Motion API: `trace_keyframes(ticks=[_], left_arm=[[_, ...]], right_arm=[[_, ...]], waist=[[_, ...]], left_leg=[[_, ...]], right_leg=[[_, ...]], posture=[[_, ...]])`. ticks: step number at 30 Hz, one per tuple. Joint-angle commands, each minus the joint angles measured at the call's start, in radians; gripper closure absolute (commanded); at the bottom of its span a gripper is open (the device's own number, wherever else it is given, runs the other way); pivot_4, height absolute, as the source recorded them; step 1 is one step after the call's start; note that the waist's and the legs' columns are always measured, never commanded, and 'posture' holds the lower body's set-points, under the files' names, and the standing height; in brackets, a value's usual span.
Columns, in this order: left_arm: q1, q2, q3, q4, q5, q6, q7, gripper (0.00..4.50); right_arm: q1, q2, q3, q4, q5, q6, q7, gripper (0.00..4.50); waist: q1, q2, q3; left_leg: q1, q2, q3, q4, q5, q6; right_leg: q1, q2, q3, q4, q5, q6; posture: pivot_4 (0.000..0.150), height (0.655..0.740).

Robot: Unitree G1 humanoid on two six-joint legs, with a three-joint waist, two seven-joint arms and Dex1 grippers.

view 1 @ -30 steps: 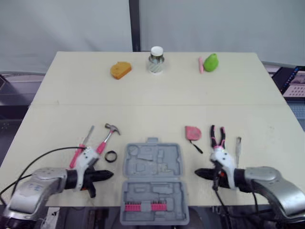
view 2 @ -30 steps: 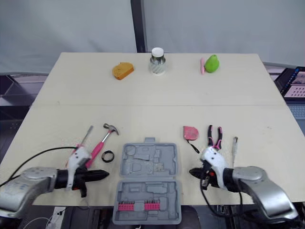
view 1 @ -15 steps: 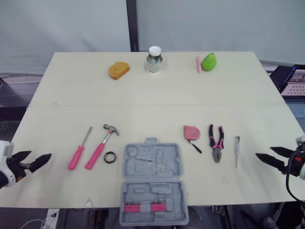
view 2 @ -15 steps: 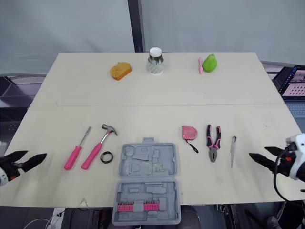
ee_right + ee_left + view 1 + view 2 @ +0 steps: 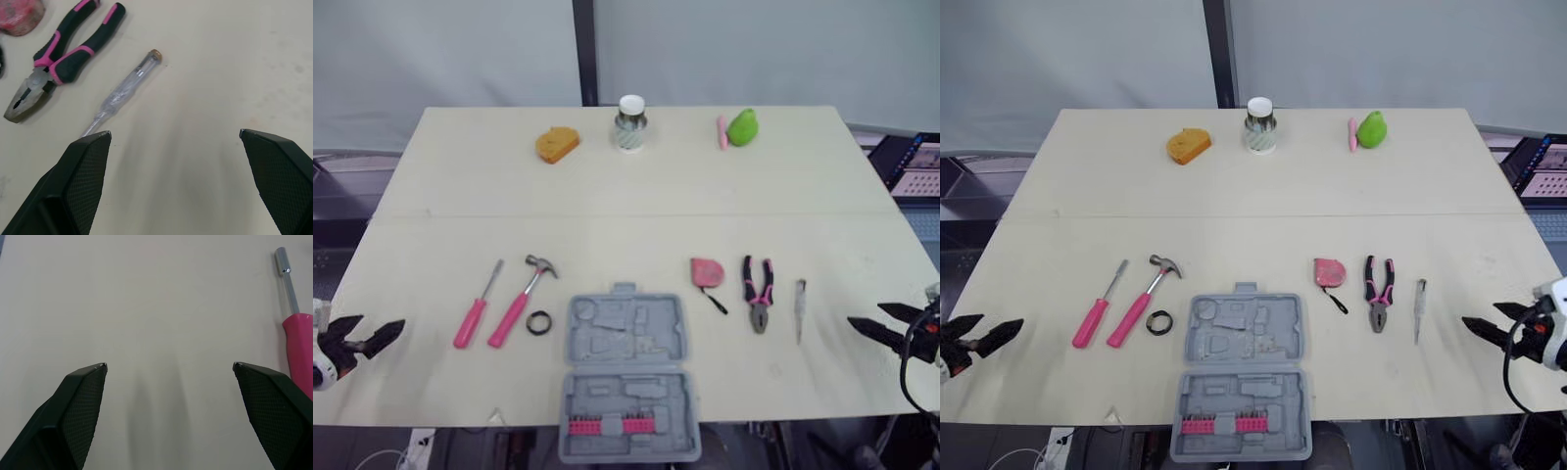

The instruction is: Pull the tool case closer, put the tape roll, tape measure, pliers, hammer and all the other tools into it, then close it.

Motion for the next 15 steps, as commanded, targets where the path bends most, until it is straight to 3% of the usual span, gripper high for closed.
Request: trace_keyframes(ticks=[1,5,9,15], left_arm=[[-0.021,-0.018,-0.065,-0.16,-0.053,0.001,-0.063,0.08],[-0.035,-0.03,-0.235,-0.327,-0.055,-0.027,-0.168,0.08],[-0.076,-0.036,-0.362,-0.374,-0.005,-0.132,-0.226,0.08],[-0.157,-0.021,-0.49,-0.338,0.04,-0.215,-0.311,0.08]], right_arm=[[0.038,0.002,-0.002,-0.251,0.089,0.104,0.039,0.05],[0.024,-0.021,0.083,-0.622,0.221,0.288,0.068,0.05],[-0.132,-0.003,0.221,-0.903,0.329,0.425,0.017,0.05],[-0.278,0.046,0.395,-1.057,0.329,0.451,-0.007,0.05]], waist=[[0.001,0.0,0.0],[0.004,0.0,0.0],[0.0,0.001,0.0],[0.014,0.0,0.001]], left_leg=[[0.0,0.0,0.0,0.0,0.0,0.0],[-0.001,0.0,0.0,0.001,0.0,0.0],[-0.001,0.001,0.0,0.0,0.0,0.0],[-0.004,-0.001,-0.004,0.004,0.0,0.0]], right_leg=[[0.0,0.0,0.0,0.0,0.0,0.0],[0.0,0.0,0.0,0.0,0.0,0.0],[-0.001,0.001,0.001,0.0,0.0,0.0],[-0.001,0.001,0.0,0.001,0.0,0.0]], posture=[[0.15,0.74],[0.15,0.74],[0.15,0.74],[0.15,0.74]])
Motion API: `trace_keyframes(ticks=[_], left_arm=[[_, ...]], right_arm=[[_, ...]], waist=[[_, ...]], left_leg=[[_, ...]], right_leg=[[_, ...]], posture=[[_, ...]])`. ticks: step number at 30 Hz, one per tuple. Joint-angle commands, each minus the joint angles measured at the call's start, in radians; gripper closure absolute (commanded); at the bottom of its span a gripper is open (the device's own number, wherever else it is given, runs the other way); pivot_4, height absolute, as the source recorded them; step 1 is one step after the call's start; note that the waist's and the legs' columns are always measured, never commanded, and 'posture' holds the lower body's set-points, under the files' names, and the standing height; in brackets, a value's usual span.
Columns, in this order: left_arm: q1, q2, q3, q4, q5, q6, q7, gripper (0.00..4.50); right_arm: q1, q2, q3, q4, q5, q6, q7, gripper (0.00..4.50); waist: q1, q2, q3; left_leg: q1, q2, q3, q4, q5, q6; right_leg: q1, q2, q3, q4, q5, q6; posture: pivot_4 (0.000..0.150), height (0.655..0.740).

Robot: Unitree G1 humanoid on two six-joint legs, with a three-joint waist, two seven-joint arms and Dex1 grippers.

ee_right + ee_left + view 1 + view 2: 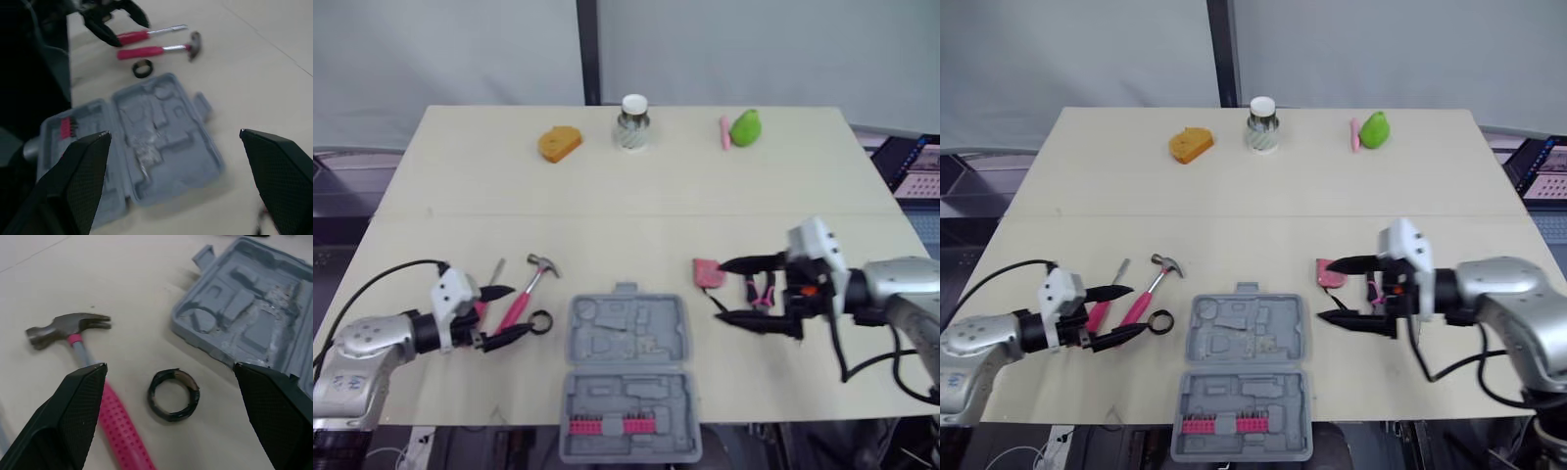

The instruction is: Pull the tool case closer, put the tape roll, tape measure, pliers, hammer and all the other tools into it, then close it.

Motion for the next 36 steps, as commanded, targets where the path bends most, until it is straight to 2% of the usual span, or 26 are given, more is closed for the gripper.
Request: trace_keyframes(ticks=[1,2,5,9,21,36], left_arm=[[-0.024,0.019,-0.034,0.021,0.027,-0.057,-0.051,0.08],[-0.032,0.018,-0.042,0.039,0.035,-0.072,-0.059,0.08],[-0.041,0.017,-0.072,0.084,0.062,-0.126,-0.092,0.84],[-0.052,0.013,-0.113,0.102,0.095,-0.15,-0.103,2.87],[-0.085,0.009,-0.176,0.17,0.172,-0.22,-0.083,2.87],[-0.093,-0.02,-0.209,0.224,0.197,-0.232,-0.057,2.87]], right_arm=[[-0.034,0.005,0.031,-0.062,0.011,0.008,-0.015,0.05],[-0.036,0.005,0.037,-0.067,0.008,0.004,-0.017,0.05],[-0.027,0.004,0.048,-0.088,0.004,0.004,-0.031,0.0],[-0.015,0.009,0.061,-0.128,0.012,0.021,-0.067,0.0],[-0.046,0.061,0.1,-0.179,0.004,0.067,-0.19,0.0],[-0.03,0.071,0.118,-0.158,-0.024,0.04,-0.188,0.0]], waist=[[0.001,0.0,0.0],[0.0,0.0,0.0],[-0.004,0.0,0.0],[-0.006,0.0,0.0],[-0.006,0.0,0.0],[-0.006,0.0,0.0]], left_leg=[[0.0,0.0,-0.001,0.001,0.0,0.0],[-0.001,-0.001,-0.001,0.002,0.0,0.0],[0.0,0.0,-0.001,0.002,0.0,0.0],[0.0,0.0,0.0,0.001,0.0,0.0],[0.0,0.0,0.0,0.002,0.0,0.0],[0.0,0.0,-0.001,0.002,0.0,0.0]], right_leg=[[0.0,0.0,0.0,0.0,0.0,0.0],[0.0,0.0,0.0,0.001,0.0,0.0],[0.0,0.0,0.0,0.001,0.0,0.0],[0.0,0.0,-0.001,0.002,0.0,0.0],[0.0,0.0,-0.001,0.003,0.0,0.0],[0.0,0.0,-0.001,0.003,0.0,0.0]], posture=[[0.15,0.74],[0.15,0.74],[0.15,0.74],[0.15,0.74],[0.15,0.74],[0.15,0.74]])
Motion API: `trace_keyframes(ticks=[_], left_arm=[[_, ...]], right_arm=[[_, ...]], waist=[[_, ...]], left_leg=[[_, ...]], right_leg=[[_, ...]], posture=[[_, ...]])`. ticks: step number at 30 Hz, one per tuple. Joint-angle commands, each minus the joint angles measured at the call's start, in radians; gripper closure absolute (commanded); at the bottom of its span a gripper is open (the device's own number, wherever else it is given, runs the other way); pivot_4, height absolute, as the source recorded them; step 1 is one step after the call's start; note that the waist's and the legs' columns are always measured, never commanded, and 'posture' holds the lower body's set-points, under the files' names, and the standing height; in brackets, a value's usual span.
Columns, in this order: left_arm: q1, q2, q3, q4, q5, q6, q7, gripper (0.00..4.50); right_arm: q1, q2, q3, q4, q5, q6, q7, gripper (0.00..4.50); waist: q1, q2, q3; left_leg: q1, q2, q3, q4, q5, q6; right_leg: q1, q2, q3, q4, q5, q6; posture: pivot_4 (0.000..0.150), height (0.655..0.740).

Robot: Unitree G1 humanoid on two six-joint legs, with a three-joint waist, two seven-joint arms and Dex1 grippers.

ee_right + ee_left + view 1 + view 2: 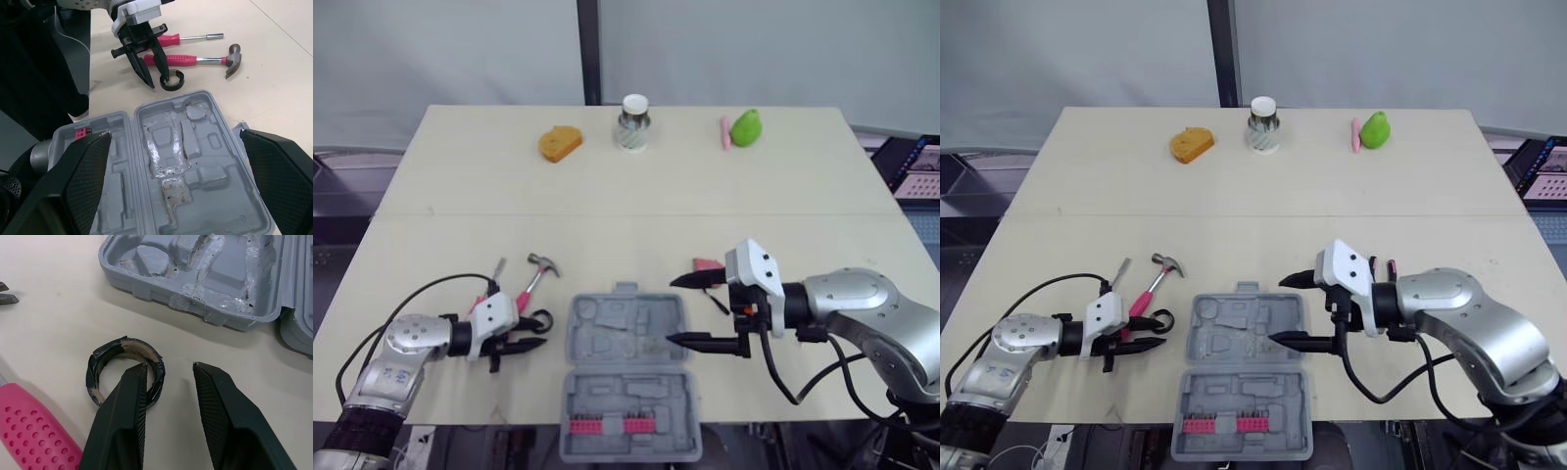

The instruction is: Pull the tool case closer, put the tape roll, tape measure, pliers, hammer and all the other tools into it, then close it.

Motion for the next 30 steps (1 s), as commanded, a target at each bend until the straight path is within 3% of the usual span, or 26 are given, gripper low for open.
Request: trace_keyframes(ticks=[1,5,10,21,30], left_arm=[[0.001,-0.01,-0.002,0.013,0.007,-0.017,0.004,2.87],[-0.004,-0.013,-0.001,0.033,0.012,-0.026,0.008,2.87],[-0.003,-0.016,0.002,0.042,0.011,-0.034,0.011,4.45],[-0.023,-0.009,0.012,0.021,-0.014,0.01,0.0,4.45],[-0.157,-0.012,0.001,-0.213,-0.185,0.365,-0.05,4.45]], right_arm=[[0.005,0.004,-0.012,-0.007,-0.003,-0.028,0.003,0.0],[0.016,0.001,-0.013,-0.008,-0.005,-0.038,0.006,0.0],[0.028,0.0,-0.015,-0.008,-0.009,-0.048,0.011,0.0],[0.044,-0.004,-0.014,-0.01,-0.009,-0.059,0.014,0.0],[0.029,0.009,-0.02,0.007,-0.032,-0.072,-0.009,0.0]], waist=[[0.0,0.0,0.0],[0.0,0.0,0.0],[0.001,0.0,0.0],[0.001,0.0,0.0],[0.0,0.0,0.0]], left_leg=[[0.0,0.0,0.0,0.0,0.0,0.0],[0.0,0.0,0.0,0.0,0.0,0.0],[0.0,0.0,0.0,0.0,0.0,0.0],[0.001,0.0,0.0,0.0,0.0,0.0],[0.0,0.0,-0.001,0.001,0.0,0.0]], right_leg=[[0.0,0.0,0.0,0.0,0.0,0.0],[0.0,0.0,0.0,0.0,0.0,0.0],[0.0,0.0,0.0,0.001,0.0,0.0],[0.0,0.0,0.0,0.001,0.0,0.0],[0.0,0.0,0.0,0.002,0.0,0.0]], posture=[[0.15,0.74],[0.15,0.74],[0.15,0.74],[0.15,0.74],[0.15,0.74]])
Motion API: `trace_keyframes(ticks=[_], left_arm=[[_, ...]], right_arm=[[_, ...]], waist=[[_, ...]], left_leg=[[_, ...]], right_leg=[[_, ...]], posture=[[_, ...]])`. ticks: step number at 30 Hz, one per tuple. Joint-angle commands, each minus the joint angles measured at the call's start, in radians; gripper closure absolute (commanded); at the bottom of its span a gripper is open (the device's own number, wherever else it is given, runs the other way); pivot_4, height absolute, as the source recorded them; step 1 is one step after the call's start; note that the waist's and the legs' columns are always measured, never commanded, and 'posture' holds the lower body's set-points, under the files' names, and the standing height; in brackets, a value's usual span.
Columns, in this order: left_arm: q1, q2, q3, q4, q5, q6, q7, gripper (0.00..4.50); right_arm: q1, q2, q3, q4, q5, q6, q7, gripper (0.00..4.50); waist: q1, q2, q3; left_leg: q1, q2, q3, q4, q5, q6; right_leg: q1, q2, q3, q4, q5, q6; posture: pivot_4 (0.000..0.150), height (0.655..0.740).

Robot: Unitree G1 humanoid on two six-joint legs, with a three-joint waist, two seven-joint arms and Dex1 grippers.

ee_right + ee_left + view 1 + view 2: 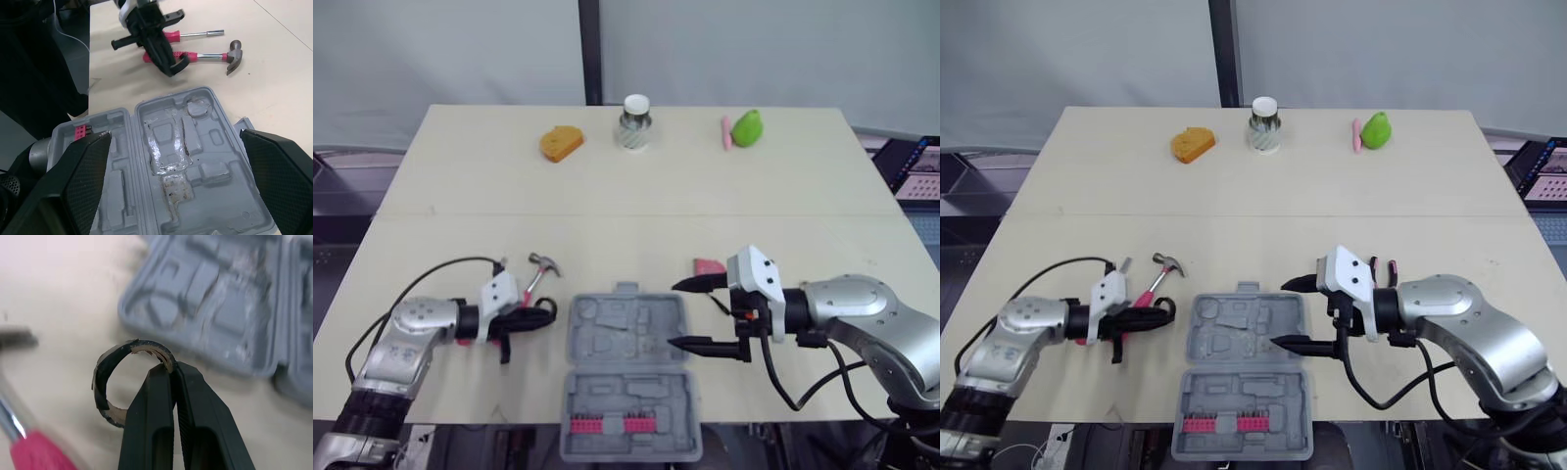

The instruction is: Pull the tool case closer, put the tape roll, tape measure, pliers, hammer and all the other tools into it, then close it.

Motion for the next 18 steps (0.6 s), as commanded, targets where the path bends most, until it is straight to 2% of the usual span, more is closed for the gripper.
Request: trace_keyframes(ticks=[1,9,18], left_arm=[[-0.051,-0.008,-0.008,-0.098,-0.085,0.151,-0.009,4.45],[-0.076,-0.037,-0.109,-0.119,-0.05,0.22,-0.006,4.45],[-0.112,-0.058,-0.15,-0.044,-0.011,0.185,-0.009,4.45]], right_arm=[[-0.016,0.009,-0.017,0.009,-0.019,-0.031,-0.015,0.0],[-0.016,0.033,-0.014,-0.003,-0.046,-0.022,-0.06,0.0],[0.024,0.05,-0.032,-0.061,-0.028,0.013,-0.124,0.0]], waist=[[0.0,0.0,0.0],[0.0,0.0,0.0],[0.002,0.0,0.0]], left_leg=[[0.0,0.0,0.0,0.0,0.0,0.0],[0.0,0.0,0.0,-0.001,0.0,0.0],[0.0,0.0,0.0,0.0,0.0,0.0]], right_leg=[[0.0,0.0,0.0,0.0,0.0,0.0],[0.0,0.0,0.0,0.0,0.0,0.0],[0.0,0.0,0.0,-0.001,0.0,0.0]], posture=[[0.15,0.74],[0.15,0.74],[0.15,0.74]])
